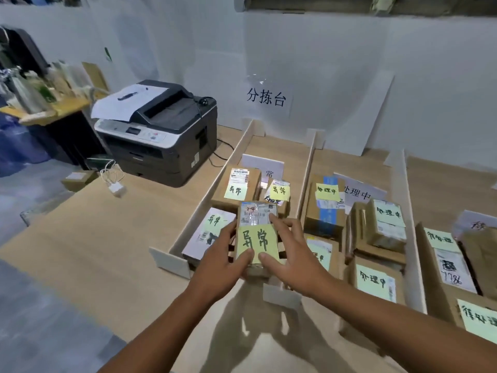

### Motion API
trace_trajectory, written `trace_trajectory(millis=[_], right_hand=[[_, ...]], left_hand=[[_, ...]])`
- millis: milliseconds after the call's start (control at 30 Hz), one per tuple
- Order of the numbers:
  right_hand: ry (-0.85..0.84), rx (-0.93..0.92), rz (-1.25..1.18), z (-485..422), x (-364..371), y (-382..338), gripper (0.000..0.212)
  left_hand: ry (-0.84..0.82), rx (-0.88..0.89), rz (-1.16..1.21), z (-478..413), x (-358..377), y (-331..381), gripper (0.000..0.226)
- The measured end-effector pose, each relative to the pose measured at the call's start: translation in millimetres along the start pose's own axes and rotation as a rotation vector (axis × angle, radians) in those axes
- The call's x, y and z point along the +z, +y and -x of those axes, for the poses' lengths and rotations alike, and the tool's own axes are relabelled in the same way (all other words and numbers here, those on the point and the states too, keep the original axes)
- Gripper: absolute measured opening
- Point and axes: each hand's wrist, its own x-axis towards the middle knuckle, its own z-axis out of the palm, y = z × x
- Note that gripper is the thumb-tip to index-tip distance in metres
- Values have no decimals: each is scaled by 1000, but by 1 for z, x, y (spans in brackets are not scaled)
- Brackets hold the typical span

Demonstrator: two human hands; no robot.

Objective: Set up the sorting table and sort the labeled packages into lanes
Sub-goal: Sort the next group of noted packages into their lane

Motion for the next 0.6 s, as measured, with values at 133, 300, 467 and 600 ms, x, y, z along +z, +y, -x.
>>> trace_trajectory(millis=[133, 300, 467, 600], right_hand=[[2, 71, -10, -78, 23, 19, 87], [24, 129, -2, -163, 36, 33, 91], [34, 177, 47, -244, 40, 49, 88], [85, 271, 61, -300, 50, 70, 87]], left_hand=[[-60, -34, 8, -78, -27, -27, 64], [-139, 3, -16, -171, -61, -51, 57], [-188, -2, 53, -261, -76, -75, 64], [-231, 7, 48, -327, -77, -96, 62]])
